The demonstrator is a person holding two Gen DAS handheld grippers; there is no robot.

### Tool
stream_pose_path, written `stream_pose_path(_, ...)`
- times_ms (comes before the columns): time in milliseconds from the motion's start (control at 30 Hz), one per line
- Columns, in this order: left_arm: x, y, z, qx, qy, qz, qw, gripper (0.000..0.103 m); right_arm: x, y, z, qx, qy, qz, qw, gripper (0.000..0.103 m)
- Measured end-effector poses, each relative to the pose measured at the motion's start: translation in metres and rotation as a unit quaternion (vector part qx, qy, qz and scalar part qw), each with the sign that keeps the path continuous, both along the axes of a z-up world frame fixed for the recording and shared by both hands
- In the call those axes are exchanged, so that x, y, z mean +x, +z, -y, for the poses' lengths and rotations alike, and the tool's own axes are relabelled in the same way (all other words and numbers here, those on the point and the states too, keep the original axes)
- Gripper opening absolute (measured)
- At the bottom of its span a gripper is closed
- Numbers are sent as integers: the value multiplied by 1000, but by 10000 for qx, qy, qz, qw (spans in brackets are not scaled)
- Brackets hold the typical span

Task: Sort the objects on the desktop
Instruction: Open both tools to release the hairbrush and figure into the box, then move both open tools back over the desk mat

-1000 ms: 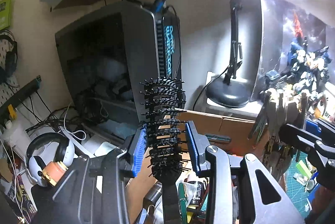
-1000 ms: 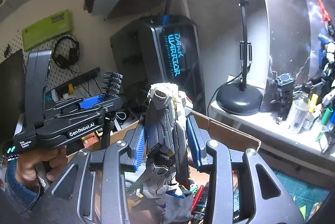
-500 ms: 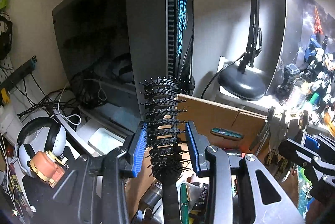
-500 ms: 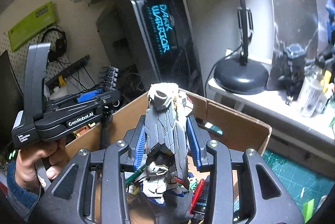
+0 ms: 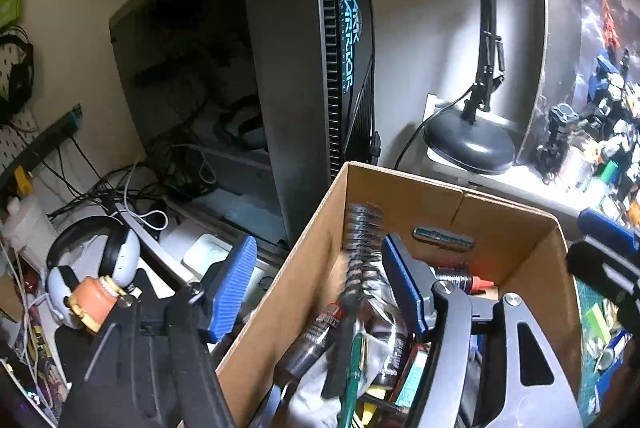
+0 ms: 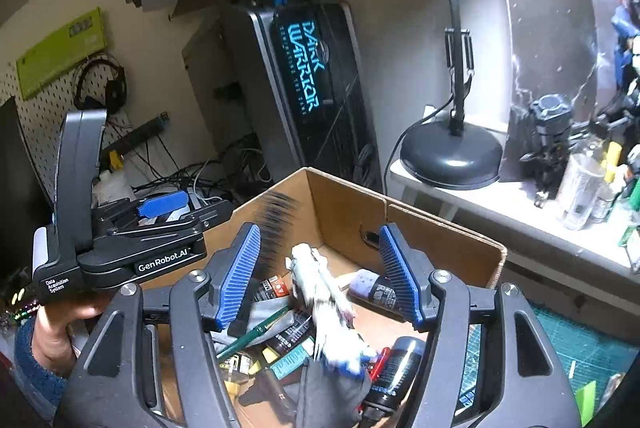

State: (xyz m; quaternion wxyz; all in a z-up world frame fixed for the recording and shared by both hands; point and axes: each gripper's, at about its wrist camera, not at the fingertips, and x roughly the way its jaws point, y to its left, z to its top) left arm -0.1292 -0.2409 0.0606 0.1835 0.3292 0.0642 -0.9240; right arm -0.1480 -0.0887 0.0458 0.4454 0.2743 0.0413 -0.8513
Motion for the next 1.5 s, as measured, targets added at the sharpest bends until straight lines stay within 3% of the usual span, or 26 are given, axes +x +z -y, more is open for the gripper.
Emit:
stream_pose_path(100,15,5,-7,180,-175,-38,9997,79,13,8,-14,-81,-36,-163,9998,68)
stream_pose_path(200,42,17,-20,87,-235,-259,9994,81,33,17,-31,-125,-32,-356,9993,71)
stream_pose_path(233,53,22,-25,58,-277,-360,9990,89,40,20,-37,-143,-25,-422,9990,72)
stream_pose_path(300,75,30,-34,35,-373,-589,9976,99,57,26,-50,-134,-56,-559,9983,81)
stream_pose_path(333,86,34,-38,35,-425,-717,9965,103,65,28,-57,-125,-82,-626,9979,90)
stream_pose_path(367,96,38,-42,17,-477,-855,9952,103,76,31,-67,-186,-111,-707,9973,95)
stream_pose_path(500,122,43,-58,-71,-666,-1091,9918,103,106,38,-101,-438,-162,-844,9953,97)
stream_pose_path(733,159,43,-83,-51,-986,-1371,9856,103,159,48,-173,-433,-933,-1231,9870,101)
stream_pose_path(967,195,42,-108,-24,-1306,-1638,9778,103,180,44,-231,-34,-1735,-1358,9754,101)
stream_pose_path(1133,208,34,-135,63,-1712,-1600,9721,103,201,49,-281,40,-2163,-1375,9666,101)
stream_pose_path(1500,226,18,-212,141,-2716,-1808,9452,103,246,43,-366,312,-3032,-1470,9410,101)
